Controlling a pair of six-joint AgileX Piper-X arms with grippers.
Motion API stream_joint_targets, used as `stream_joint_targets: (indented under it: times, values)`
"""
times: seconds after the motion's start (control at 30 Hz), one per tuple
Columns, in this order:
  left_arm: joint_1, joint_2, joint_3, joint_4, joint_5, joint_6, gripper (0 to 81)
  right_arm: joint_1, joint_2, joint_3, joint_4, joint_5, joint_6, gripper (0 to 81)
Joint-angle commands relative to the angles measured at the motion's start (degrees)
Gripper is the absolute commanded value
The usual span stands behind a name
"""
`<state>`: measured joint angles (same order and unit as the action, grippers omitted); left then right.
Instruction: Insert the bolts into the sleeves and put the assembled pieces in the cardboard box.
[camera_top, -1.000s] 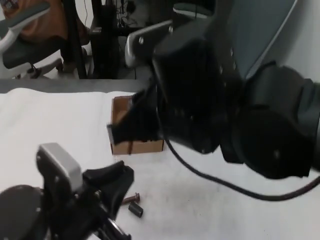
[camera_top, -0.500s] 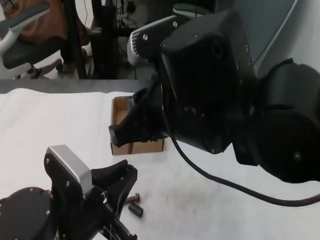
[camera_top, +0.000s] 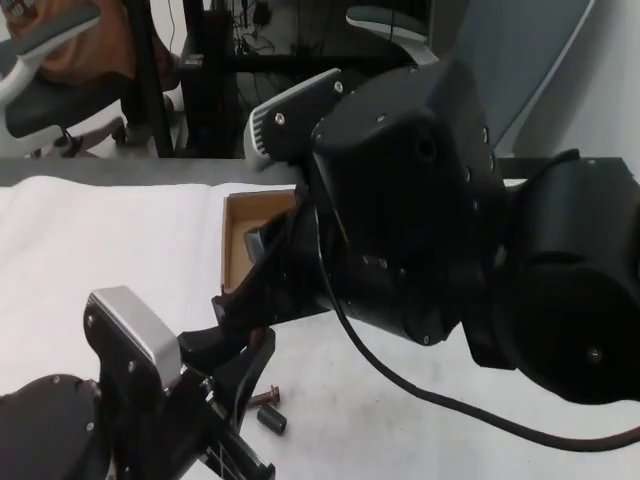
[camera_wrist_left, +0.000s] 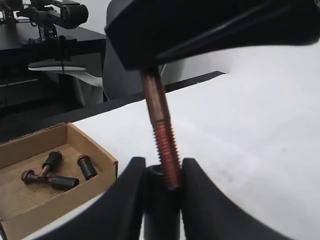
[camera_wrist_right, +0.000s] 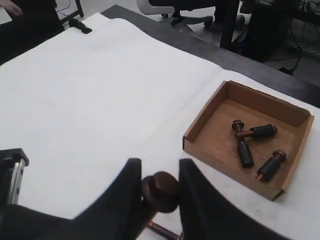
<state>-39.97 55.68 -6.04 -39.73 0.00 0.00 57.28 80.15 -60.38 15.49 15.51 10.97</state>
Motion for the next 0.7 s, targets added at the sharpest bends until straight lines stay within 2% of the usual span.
stream_joint_targets:
  times: [0.0, 0.43, 0.6, 0.67]
  values:
    - [0.05, 0.15, -0.31, -2.11, -0.31, 0.0, 1.8, 0.29, -0.52, 0.86, 0.32, -0.02, -0.24, 0.4]
    - [0.05, 0.15, -0.31, -2.56, -0.32, -1.74, 1.8, 3.23, -0.06, 1.2, -0.42, -1.42, -1.13, 0.4]
    - [0.05, 0.15, -0.31, -3.44, -0.32, -1.74, 1.8, 3.78, -0.06, 1.2, 0.61, -5.65, -1.13, 0.4]
    - [0.05, 0.15, -0.31, -4.16, -0.32, -1.74, 1.8, 3.78, -0.06, 1.2, 1.78, -4.6, -1.13, 0.4]
